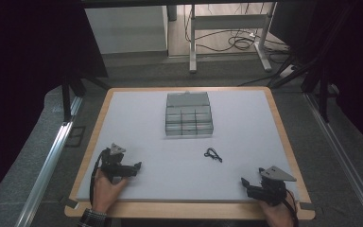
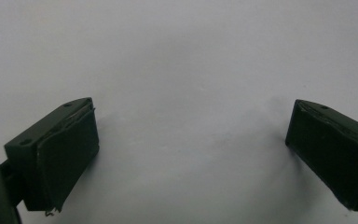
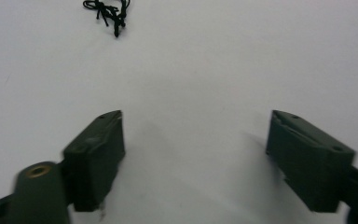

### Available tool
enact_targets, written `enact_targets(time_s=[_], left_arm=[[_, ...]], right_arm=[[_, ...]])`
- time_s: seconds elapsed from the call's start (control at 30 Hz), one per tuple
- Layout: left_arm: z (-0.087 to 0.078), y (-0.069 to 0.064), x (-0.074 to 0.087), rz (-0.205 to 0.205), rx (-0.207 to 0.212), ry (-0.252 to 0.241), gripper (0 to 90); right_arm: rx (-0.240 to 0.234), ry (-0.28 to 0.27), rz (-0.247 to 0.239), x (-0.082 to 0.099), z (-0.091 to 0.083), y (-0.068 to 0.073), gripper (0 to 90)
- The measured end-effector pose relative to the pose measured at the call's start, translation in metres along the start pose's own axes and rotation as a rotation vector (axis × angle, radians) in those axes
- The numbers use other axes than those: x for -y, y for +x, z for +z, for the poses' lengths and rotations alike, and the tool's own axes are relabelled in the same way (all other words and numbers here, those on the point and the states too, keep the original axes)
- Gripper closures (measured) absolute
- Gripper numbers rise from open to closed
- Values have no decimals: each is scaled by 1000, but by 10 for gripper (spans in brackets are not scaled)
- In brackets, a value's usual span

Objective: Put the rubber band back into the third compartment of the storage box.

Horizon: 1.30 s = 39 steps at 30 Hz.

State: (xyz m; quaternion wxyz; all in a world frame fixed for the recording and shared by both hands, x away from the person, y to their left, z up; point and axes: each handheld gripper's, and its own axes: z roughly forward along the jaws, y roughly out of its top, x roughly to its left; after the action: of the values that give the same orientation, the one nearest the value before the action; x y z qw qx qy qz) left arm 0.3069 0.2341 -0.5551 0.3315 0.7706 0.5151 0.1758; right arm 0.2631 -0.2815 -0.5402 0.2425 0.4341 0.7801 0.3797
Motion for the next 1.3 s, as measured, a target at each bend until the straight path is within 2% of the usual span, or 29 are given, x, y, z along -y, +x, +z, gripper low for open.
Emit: enact_targets(time_s=[0.07,0.1,1.0,1.3], left_arm=[[0,0,0,0,0,0,22],[0,0,0,0,0,-1,22],[0,0,0,0,1,-1,23],[0,0,0,0,1,-1,23]], right_arm=[[-2,-8,4,0,2,0,140],[-1,-33,4,3,4,1,117],[10,-34,15,3,4,2,112],[6,13,7,-3,3,3,117]])
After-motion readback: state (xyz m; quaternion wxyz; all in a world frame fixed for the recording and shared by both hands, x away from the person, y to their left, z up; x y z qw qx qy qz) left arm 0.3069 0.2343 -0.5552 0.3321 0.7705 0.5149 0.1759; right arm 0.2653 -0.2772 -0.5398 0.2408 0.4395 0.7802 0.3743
